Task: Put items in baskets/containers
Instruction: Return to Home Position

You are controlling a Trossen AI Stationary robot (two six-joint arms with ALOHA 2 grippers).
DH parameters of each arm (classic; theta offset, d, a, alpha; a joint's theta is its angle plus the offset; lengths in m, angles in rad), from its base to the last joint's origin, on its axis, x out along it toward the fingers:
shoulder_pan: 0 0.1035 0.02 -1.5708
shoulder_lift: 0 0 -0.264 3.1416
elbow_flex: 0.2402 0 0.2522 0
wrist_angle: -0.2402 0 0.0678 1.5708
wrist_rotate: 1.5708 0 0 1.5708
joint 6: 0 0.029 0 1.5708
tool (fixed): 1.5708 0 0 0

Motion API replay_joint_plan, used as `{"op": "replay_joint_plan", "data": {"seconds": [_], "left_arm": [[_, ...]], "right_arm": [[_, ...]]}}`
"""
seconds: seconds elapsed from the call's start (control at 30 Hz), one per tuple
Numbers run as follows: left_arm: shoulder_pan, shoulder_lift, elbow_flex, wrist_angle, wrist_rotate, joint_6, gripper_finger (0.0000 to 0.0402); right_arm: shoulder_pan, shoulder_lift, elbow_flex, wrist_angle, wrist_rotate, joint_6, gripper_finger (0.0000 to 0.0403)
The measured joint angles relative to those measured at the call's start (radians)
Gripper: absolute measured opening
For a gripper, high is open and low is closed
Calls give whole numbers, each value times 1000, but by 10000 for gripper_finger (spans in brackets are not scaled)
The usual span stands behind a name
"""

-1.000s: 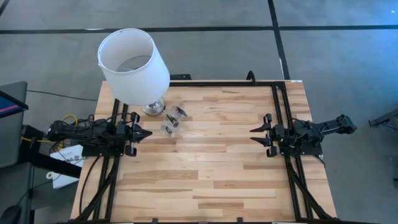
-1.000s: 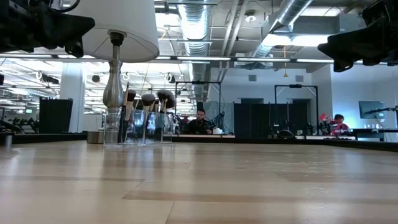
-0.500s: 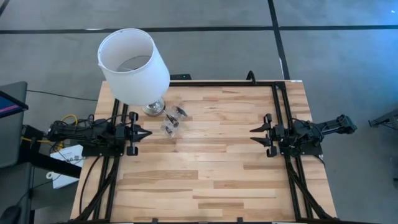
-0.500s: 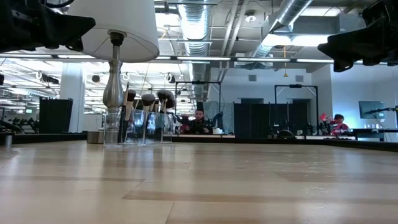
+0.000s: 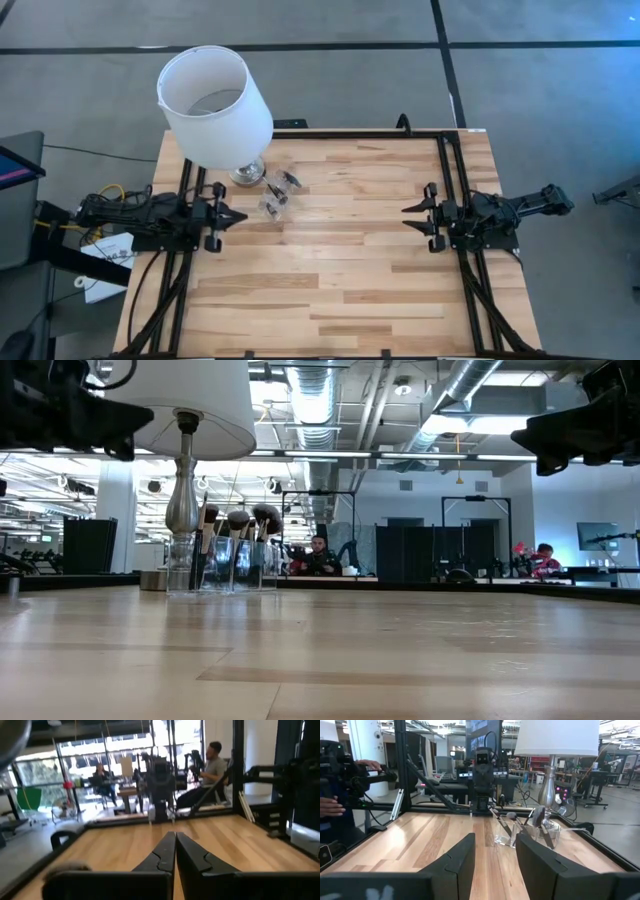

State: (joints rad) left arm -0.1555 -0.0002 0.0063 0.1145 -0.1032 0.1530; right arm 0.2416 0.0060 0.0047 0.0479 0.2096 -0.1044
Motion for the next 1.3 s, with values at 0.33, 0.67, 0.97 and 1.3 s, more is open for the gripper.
{"op": "replay_joint_plan", "data": {"seconds": [0.33, 0.67, 0.97, 1.3], "left_arm": [[0, 0, 0, -31, 0, -36, 11], [0, 3, 0, -24, 0, -36, 11], [0, 3, 0, -21, 0, -35, 11], [0, 3, 0, -16, 0, -35, 11]], "right_arm": [[0, 0, 0, 0, 0, 0, 134], [0, 0, 0, 0, 0, 0, 134], [0, 0, 0, 0, 0, 0, 134], [0, 0, 0, 0, 0, 0, 134]]}}
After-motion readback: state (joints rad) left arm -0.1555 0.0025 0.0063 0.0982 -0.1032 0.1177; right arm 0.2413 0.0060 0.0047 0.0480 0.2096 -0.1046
